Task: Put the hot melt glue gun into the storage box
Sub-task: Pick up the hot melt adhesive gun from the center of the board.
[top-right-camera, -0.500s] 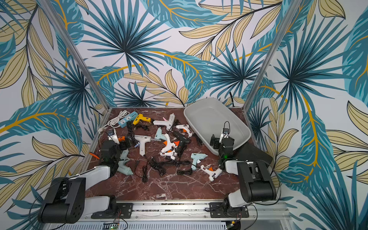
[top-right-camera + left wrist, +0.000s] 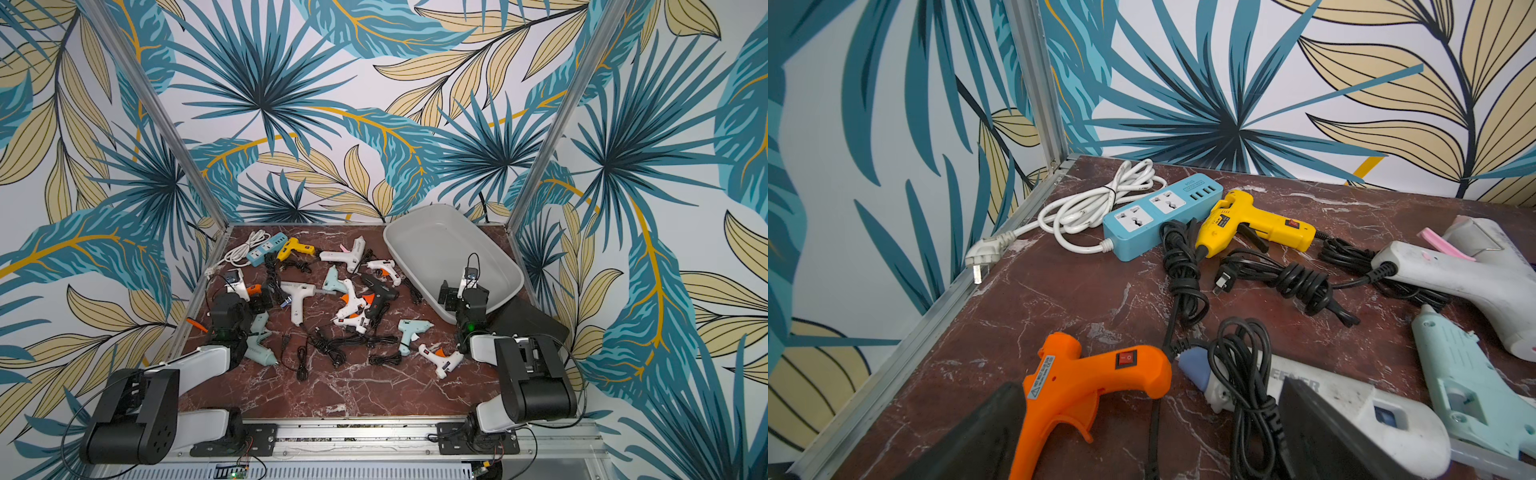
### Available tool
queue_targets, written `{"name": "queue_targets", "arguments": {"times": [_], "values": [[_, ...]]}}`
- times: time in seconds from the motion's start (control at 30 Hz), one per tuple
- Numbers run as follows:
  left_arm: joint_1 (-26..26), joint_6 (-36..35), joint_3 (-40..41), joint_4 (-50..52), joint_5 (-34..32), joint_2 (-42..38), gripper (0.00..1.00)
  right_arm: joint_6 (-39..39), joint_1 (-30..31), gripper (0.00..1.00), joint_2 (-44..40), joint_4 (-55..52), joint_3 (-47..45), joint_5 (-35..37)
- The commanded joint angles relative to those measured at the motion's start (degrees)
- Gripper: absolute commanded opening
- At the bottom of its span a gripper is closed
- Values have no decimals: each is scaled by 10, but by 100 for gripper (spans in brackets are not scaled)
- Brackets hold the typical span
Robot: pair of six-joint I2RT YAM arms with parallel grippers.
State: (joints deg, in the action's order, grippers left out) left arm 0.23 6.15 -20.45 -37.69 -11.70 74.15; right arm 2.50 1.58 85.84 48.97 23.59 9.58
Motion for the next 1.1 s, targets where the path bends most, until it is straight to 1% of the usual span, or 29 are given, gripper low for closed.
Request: {"name": "queue_targets", "arguments": {"times": [0.0, 0.73, 0.87, 1.07], "values": [[7, -3, -7, -1, 2, -3, 100, -6, 2, 100, 2, -6, 0, -3], [8, -4, -7, 0, 3, -1, 100, -8, 2, 100, 0, -5, -1, -6], [7, -3, -7, 1, 3, -2, 100, -7, 2, 99, -25, -35, 4, -5], [7, -5, -7, 1, -1, -4, 100, 5, 2, 99, -80, -126, 25, 39]]}}
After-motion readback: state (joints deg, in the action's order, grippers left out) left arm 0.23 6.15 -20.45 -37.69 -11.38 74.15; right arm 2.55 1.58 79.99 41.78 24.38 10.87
